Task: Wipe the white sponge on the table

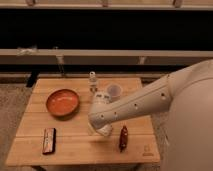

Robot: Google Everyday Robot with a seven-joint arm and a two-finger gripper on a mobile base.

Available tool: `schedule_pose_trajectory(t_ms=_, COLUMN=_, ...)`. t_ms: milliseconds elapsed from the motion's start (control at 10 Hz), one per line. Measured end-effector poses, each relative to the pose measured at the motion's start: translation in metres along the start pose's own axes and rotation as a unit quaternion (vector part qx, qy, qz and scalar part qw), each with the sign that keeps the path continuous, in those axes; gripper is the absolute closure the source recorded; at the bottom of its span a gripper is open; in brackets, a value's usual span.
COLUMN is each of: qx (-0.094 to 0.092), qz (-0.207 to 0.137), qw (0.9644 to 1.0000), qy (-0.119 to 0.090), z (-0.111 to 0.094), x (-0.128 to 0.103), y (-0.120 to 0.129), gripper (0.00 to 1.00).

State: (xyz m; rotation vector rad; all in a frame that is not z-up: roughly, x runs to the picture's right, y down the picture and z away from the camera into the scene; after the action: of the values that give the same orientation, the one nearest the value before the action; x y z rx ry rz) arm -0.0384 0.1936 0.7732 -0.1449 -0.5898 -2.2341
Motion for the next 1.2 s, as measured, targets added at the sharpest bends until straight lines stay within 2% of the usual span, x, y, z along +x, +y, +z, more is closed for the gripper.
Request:
schedule_pose_trajectory(t_ms=700, qx=0.002, qz=0.0, qw=1.0, qy=-0.001, z=0.001, x=-0.001, y=0.0, gripper=0.2)
schedule_pose_trajectory(t_ms=1200, qx=0.032, qz=-0.031, qw=0.999, qy=0.003, z=0.043, x=0.0, y=-0.014, gripper=0.2)
